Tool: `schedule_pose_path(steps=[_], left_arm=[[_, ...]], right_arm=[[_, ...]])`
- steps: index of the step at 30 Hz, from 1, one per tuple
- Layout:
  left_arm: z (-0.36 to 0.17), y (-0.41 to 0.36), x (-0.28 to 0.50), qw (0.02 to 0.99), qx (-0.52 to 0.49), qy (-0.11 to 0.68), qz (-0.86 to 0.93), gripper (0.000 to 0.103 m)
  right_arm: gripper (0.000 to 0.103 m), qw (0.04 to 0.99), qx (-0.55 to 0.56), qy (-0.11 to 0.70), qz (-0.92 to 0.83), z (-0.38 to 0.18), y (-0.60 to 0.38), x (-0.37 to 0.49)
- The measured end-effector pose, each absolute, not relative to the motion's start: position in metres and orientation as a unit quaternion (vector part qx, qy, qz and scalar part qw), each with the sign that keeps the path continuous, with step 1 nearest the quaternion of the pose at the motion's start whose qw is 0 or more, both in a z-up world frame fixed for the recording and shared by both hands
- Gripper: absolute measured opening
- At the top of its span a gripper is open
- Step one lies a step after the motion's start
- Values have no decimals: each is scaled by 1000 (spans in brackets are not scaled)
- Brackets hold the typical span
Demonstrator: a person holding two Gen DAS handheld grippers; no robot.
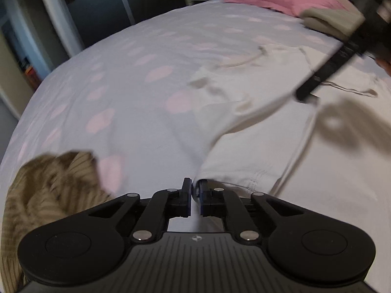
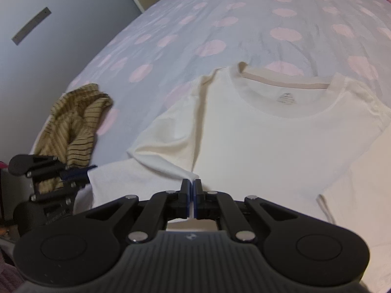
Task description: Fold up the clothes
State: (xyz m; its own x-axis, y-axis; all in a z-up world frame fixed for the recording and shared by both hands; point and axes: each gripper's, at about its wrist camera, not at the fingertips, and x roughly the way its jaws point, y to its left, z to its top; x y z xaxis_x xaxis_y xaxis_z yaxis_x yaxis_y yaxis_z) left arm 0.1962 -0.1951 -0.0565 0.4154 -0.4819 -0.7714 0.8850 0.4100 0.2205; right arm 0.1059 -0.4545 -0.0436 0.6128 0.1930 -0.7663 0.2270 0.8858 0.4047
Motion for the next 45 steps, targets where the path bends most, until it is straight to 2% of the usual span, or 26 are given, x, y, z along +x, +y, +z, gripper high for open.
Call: schedule_pose_path(steps=[11, 14, 16, 23, 25, 26, 32, 34, 36, 37, 38, 45], left_arm=[[-84, -194, 194, 758, 367, 329, -428, 4], [-83, -192, 195, 756, 366, 331, -431, 4], [-82, -193, 196, 754, 368, 335, -430, 4], [-81, -200, 199, 749, 371, 350, -422, 5], [-81, -200, 200, 749, 369, 354, -422, 5], [-81, -200, 200, 749, 368, 354, -423, 5], [-82, -195, 201, 749, 364, 352, -428, 5], [-81, -195, 200, 750, 363, 352, -427, 5], [-81, -195, 199, 750, 365, 352, -425, 5], [-81, -196, 198, 750, 367, 351, -423, 5], [-81, -196, 197, 750, 370, 351, -421, 5], [-81, -203, 190, 752, 392, 348, -400, 4]], right_arm=[[3, 829, 213, 517, 28, -83, -426, 111], [12, 833, 203, 513, 38, -70, -431, 118], [30, 844, 204, 495, 36, -57, -435, 124], [32, 872, 224, 435, 4, -41, -458, 165], [47, 875, 233, 424, -2, -45, -466, 179], [49, 876, 232, 422, -5, -47, -469, 186], [47, 866, 254, 431, 0, -71, -488, 235], [29, 855, 281, 436, 17, -82, -494, 245], [20, 847, 301, 436, 35, -91, -497, 251], [10, 847, 303, 435, 38, -93, -500, 253], [8, 847, 306, 432, 41, -94, -503, 256], [7, 858, 329, 393, 40, -97, -517, 275]])
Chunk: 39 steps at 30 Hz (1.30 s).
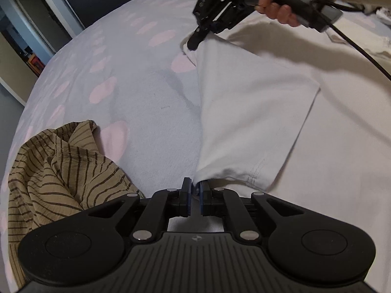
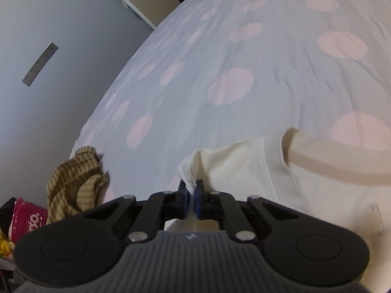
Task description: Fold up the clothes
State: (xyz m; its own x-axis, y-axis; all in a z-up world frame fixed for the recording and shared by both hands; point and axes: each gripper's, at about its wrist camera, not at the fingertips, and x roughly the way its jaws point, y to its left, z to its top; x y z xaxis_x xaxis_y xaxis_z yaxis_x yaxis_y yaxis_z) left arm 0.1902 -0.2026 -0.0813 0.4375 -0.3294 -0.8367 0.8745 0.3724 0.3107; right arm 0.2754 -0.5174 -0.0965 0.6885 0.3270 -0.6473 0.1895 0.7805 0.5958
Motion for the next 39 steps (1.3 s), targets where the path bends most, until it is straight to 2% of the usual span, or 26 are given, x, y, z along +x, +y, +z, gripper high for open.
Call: schedule_pose_path(steps=[5, 9, 11, 15, 17, 18, 25, 27, 29, 30, 33, 39], left_arm=[[-83, -200, 189, 748, 398, 343, -405, 4], [-87, -201, 191, 745, 406, 338, -406, 4], [-88, -202, 191, 743, 413, 335, -406, 4], [-89, -204, 192, 744, 411, 334, -407, 4], [-89, -204, 194, 744, 411, 334, -408, 4], [-89, -204, 193, 743, 412, 334, -408, 4], [-89, -202, 193, 743, 409, 334, -411, 4], [-87, -199, 196, 746, 396, 341, -412, 4], [-85, -196, 197, 747, 390, 344, -414, 4], [-83, -195, 197, 747, 390, 344, -415, 5], [-77, -191, 195, 741, 398, 354, -410, 5], [-48, -180, 200, 766, 379, 343, -389, 5]], right_arm=[[8, 837, 369, 401, 41, -106, -525, 276], [43, 844, 365, 391, 48, -90, -536, 271], [43, 849, 351, 391, 51, -82, -536, 275], [40, 854, 305, 418, 58, -76, -525, 296], [25, 844, 286, 449, 66, -82, -518, 309], [7, 841, 280, 459, 66, -85, -515, 314], [7, 833, 405, 377, -4, -109, -530, 307], [1, 826, 435, 357, -33, -116, -538, 297], [1, 833, 424, 355, -28, -113, -541, 293], [5, 840, 412, 353, -23, -108, -541, 290], [7, 852, 388, 351, -1, -89, -541, 283], [8, 880, 298, 363, 70, -59, -508, 265]])
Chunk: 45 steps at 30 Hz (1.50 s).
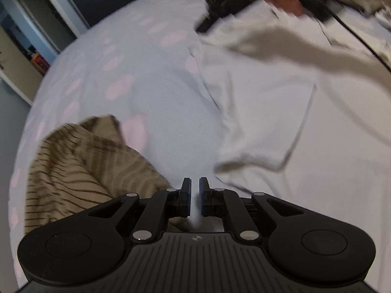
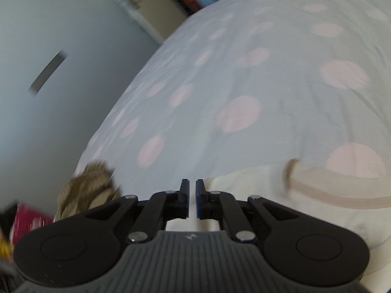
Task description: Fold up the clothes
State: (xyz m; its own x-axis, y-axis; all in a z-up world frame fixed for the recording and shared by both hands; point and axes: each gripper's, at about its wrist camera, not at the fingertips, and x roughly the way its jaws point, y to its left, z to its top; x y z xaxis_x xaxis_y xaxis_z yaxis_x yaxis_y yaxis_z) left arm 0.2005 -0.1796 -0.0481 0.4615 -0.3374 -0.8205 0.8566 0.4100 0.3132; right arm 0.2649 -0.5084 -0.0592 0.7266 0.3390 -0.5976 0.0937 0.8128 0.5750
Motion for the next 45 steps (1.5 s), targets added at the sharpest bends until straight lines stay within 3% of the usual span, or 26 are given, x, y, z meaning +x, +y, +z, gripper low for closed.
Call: schedule_pose_path(steps=[4, 7, 15, 17, 23, 28, 35, 45], left_arm=[[-33, -185, 202, 782, 334, 334, -407, 8], [-39, -197, 190, 767, 350, 318, -434, 9], [-79, -217, 184, 723, 402, 358, -433, 9], [-82, -216, 189, 729, 386, 367, -430, 9], [-65, -217, 179, 742, 389, 357, -413, 13], [-38, -213, 153, 752, 370, 335, -430, 22], [-22, -211, 82, 739, 372, 296, -477, 29], [-41, -190, -5, 683, 420, 281, -528, 31]], right_arm=[[7, 885, 241, 393, 63, -68, -485, 264], [0, 874, 255, 411, 32, -94, -486, 278], [0, 874, 263, 408, 8, -95, -488, 271], [7, 875, 258, 409, 4, -86, -487, 266], [10, 883, 233, 408, 11, -48, -491, 214], [32, 886, 219, 409, 10, -25, -480, 138], [33, 868, 188, 458, 25, -25, -432, 29], [45, 881, 65, 465, 61, -22, -394, -100]])
